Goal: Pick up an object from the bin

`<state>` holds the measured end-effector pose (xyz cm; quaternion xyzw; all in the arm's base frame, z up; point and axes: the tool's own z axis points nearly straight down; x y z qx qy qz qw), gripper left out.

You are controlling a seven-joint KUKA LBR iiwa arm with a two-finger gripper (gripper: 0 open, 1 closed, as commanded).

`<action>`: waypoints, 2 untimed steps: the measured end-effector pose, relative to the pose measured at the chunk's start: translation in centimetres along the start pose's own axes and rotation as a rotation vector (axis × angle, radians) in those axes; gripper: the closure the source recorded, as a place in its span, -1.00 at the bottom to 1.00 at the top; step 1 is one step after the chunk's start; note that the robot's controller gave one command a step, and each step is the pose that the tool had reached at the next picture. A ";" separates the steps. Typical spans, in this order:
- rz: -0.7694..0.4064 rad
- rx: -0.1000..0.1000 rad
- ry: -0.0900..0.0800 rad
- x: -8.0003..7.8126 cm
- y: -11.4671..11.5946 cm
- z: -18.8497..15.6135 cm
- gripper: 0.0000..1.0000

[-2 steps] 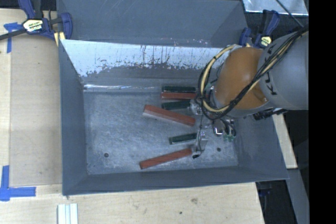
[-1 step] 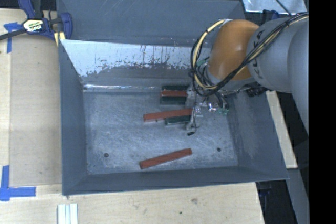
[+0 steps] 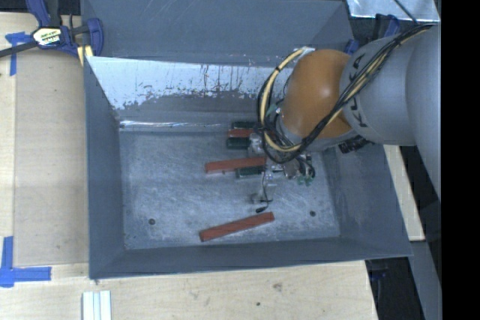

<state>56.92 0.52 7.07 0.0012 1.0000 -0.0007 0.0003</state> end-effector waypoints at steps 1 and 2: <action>-0.001 -0.001 -0.005 -0.2 0.1 -0.1 1.00; 0.004 -0.001 -0.007 -0.6 -1.7 -16.4 1.00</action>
Offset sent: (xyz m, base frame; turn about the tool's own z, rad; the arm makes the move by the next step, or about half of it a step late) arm 0.0000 0.0000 0.0000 0.0000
